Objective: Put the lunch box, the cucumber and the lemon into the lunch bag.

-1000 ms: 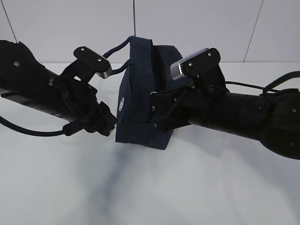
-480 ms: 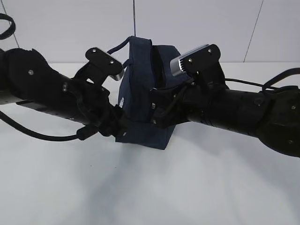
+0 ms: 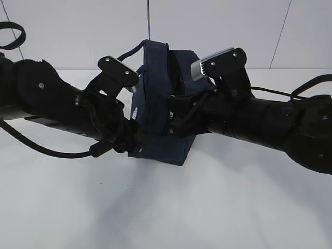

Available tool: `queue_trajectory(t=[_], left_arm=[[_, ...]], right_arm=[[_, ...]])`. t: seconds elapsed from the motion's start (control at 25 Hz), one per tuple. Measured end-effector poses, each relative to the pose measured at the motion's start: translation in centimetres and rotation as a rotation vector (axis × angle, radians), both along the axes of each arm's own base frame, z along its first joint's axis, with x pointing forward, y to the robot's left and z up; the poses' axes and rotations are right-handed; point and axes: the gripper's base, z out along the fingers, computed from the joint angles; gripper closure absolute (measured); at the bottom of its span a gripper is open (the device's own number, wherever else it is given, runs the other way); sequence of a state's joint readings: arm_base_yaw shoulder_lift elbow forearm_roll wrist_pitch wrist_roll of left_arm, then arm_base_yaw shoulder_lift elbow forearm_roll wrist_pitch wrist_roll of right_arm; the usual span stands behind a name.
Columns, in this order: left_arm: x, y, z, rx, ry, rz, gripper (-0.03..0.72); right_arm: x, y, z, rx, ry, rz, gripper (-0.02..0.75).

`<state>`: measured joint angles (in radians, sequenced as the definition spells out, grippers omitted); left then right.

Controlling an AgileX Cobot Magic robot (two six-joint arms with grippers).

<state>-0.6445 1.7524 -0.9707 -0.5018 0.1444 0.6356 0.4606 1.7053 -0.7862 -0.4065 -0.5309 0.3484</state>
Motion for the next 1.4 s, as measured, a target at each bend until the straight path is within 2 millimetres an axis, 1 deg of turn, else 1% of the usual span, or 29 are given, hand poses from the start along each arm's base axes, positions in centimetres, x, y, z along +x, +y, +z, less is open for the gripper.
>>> queue_trajectory(t=[0.16,0.44,0.52,0.68,0.76,1.0,1.16,1.2,1.28,1.32,1.4], left_arm=[[0.1,-0.1,-0.5,0.008,0.009,0.001,0.330],[0.1,-0.1,-0.4,-0.046,0.039,0.059,0.333],[0.0,-0.3,-0.4,-0.050,0.044,0.060,0.312],[-0.3,-0.7,-0.5,-0.050,0.038,0.046,0.221],[-0.2,-0.8,-0.5,-0.052,0.023,0.051,0.197],[0.4,-0.9,-0.3,-0.064,-0.040,0.072,0.181],[1.0,-1.4,-0.5,-0.063,-0.034,0.066,0.182],[1.0,-1.6,-0.6,-0.062,-0.033,0.064,0.193],[1.0,-1.6,-0.6,-0.063,-0.033,0.064,0.246],[1.0,-1.6,-0.6,-0.062,-0.032,0.063,0.299],[0.9,-1.6,-0.6,-0.062,-0.031,0.061,0.432]], right_arm=[[0.1,-0.1,0.0,0.024,0.012,-0.030,0.721],[0.1,-0.2,0.1,0.029,0.014,-0.036,0.721],[0.1,-0.2,0.1,0.029,0.014,-0.036,0.721],[0.2,-0.2,0.1,0.030,0.015,-0.037,0.721],[0.2,-0.2,0.1,0.031,0.014,-0.036,0.721],[0.2,-0.2,0.2,0.045,0.010,-0.042,0.721],[0.3,-0.2,0.2,0.060,0.011,-0.055,0.721],[0.3,-0.2,0.2,0.061,0.012,-0.057,0.721],[0.3,-0.2,0.3,0.064,0.011,-0.058,0.721],[0.3,-0.2,0.3,0.066,0.012,-0.060,0.721],[0.3,-0.2,0.3,0.067,0.013,-0.062,0.721]])
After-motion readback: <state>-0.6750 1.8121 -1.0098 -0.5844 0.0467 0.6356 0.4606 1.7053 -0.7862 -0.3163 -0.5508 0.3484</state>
